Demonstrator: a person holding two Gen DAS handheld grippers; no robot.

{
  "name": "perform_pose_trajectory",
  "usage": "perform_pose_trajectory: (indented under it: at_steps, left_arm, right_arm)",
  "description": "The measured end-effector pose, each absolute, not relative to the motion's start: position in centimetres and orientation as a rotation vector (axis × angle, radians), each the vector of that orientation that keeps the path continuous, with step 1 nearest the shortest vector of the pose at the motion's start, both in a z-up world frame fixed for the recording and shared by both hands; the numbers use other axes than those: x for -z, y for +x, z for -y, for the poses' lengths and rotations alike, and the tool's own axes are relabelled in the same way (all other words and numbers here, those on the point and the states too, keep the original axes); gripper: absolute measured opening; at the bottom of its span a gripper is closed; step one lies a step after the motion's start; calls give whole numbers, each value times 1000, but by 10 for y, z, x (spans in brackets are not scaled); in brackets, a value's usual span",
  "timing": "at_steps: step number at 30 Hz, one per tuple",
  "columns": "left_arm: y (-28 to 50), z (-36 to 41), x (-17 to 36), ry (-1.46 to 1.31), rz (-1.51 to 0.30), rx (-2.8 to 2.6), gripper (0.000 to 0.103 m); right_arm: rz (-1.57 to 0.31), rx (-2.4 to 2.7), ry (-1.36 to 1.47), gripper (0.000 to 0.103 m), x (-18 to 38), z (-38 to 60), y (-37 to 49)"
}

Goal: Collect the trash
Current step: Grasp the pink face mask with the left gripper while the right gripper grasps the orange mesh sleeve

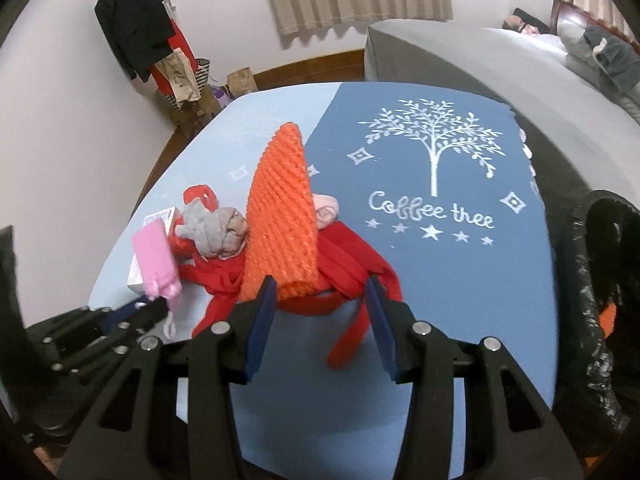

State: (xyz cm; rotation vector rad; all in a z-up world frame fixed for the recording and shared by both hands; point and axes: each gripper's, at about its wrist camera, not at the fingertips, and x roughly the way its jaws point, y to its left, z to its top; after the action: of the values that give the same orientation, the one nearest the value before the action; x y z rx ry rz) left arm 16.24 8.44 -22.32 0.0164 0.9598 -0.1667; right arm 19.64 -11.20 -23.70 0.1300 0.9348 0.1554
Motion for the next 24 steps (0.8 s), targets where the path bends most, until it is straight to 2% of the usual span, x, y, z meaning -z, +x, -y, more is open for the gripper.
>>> perform_pose_trajectory:
  at_steps: [11, 13, 14, 15, 16, 24]
  left_arm:
    - [178, -91, 223, 29, -952, 142, 8]
    - [178, -92, 224, 27, -953, 140, 6]
    - [177, -92, 224, 29, -955, 139, 5]
    - [178, -92, 225, 28, -956, 137, 3]
    - [177, -93, 225, 25, -956, 136, 0]
    - [173, -100, 224, 7, -956, 131, 0]
  right_arm:
    - [-964, -172, 143, 45, 252, 97, 218]
    - [-975, -181, 143, 40, 255, 95, 220]
    - [-980, -188, 140, 31, 257, 93, 221]
    - [-992, -204, 137, 17, 260, 90, 223]
    - [-998, -213, 135, 14, 261, 89, 223]
    - [-934, -244, 136, 11, 241, 91, 213]
